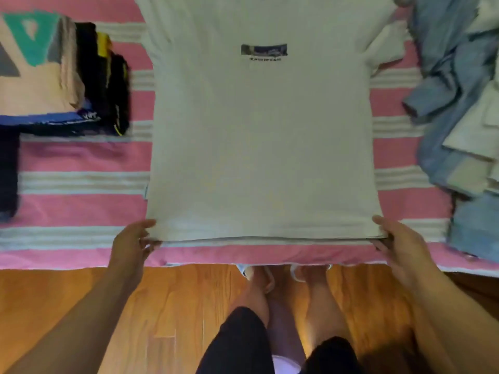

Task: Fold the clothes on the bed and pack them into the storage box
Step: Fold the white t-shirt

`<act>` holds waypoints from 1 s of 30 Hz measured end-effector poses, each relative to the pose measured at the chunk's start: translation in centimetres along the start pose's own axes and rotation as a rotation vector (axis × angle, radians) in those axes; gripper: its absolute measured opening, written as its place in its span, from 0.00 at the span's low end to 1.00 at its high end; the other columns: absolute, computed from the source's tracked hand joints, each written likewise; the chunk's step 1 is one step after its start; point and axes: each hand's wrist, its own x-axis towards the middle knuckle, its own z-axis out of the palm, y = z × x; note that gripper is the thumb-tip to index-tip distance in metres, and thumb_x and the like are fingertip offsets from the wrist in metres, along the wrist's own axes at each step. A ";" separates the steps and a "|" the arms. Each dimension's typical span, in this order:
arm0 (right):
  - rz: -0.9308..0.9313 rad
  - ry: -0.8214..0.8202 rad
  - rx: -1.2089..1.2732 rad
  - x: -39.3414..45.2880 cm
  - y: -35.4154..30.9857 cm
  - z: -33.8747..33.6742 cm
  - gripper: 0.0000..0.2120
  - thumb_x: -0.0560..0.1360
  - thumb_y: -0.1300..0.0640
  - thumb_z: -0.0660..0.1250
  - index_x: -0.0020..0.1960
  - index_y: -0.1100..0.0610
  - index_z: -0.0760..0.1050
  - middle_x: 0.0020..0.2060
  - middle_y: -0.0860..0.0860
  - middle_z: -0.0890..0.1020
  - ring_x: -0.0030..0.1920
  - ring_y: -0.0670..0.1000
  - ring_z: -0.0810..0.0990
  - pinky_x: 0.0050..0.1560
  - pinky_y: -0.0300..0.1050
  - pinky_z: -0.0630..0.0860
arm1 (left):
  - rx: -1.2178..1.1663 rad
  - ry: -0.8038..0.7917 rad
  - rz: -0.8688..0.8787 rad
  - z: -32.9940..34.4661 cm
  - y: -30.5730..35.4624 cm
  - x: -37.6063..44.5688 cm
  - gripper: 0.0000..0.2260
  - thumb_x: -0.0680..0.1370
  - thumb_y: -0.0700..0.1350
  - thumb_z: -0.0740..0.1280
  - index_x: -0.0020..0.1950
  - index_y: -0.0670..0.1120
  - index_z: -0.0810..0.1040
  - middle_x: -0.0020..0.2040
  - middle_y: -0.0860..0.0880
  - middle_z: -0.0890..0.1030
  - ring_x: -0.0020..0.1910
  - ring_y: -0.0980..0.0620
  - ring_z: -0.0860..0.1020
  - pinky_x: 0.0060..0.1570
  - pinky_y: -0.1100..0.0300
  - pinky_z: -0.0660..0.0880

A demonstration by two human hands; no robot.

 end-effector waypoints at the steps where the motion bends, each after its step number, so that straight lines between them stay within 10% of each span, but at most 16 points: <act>1: -0.029 0.029 -0.068 0.1 0.5 0.1 0.11 0.79 0.67 0.63 0.51 0.56 0.81 0.44 0.50 0.81 0.45 0.50 0.81 0.49 0.38 0.81 | 0.019 0.023 0.020 -0.2 -0.5 0.3 0.10 0.80 0.33 0.61 0.51 0.42 0.81 0.48 0.44 0.78 0.41 0.48 0.78 0.49 0.54 0.77; 11: -0.237 0.166 -0.774 -2.5 0.8 -0.4 0.09 0.79 0.66 0.65 0.51 0.55 0.82 0.50 0.51 0.79 0.51 0.53 0.77 0.53 0.47 0.74 | 0.904 0.041 0.505 -2.8 -0.8 -1.1 0.07 0.80 0.34 0.65 0.53 0.40 0.83 0.51 0.44 0.81 0.45 0.48 0.76 0.48 0.53 0.71; 18: -0.211 -0.066 -1.268 0.8 0.5 0.4 0.12 0.77 0.66 0.63 0.57 0.56 0.80 0.55 0.51 0.76 0.53 0.54 0.77 0.53 0.44 0.72 | 1.379 -0.197 0.325 -0.9 0.3 2.2 0.08 0.81 0.50 0.57 0.52 0.47 0.71 0.44 0.41 0.81 0.43 0.39 0.81 0.46 0.46 0.79; 22: -0.148 -0.269 -1.635 2.0 -6.2 2.7 0.12 0.81 0.58 0.57 0.56 0.57 0.79 0.56 0.53 0.80 0.53 0.54 0.76 0.50 0.41 0.68 | 1.960 -0.433 0.194 4.1 7.3 1.2 0.17 0.83 0.55 0.58 0.68 0.51 0.72 0.66 0.48 0.78 0.60 0.48 0.80 0.53 0.57 0.76; 27: -0.291 -0.060 -1.279 7.7 -17.9 6.7 0.10 0.80 0.60 0.59 0.44 0.59 0.78 0.53 0.60 0.82 0.53 0.60 0.80 0.46 0.44 0.70 | 1.512 -0.344 0.655 16.8 16.9 1.2 0.14 0.84 0.54 0.58 0.67 0.55 0.74 0.63 0.50 0.80 0.61 0.48 0.78 0.57 0.55 0.73; 30: -0.440 0.070 -1.048 12.8 -24.5 9.8 0.12 0.79 0.60 0.62 0.59 0.60 0.78 0.57 0.59 0.81 0.60 0.61 0.79 0.55 0.48 0.74 | 1.244 -0.366 0.956 26.4 20.0 2.1 0.19 0.84 0.53 0.59 0.74 0.51 0.70 0.68 0.49 0.75 0.66 0.48 0.74 0.62 0.53 0.71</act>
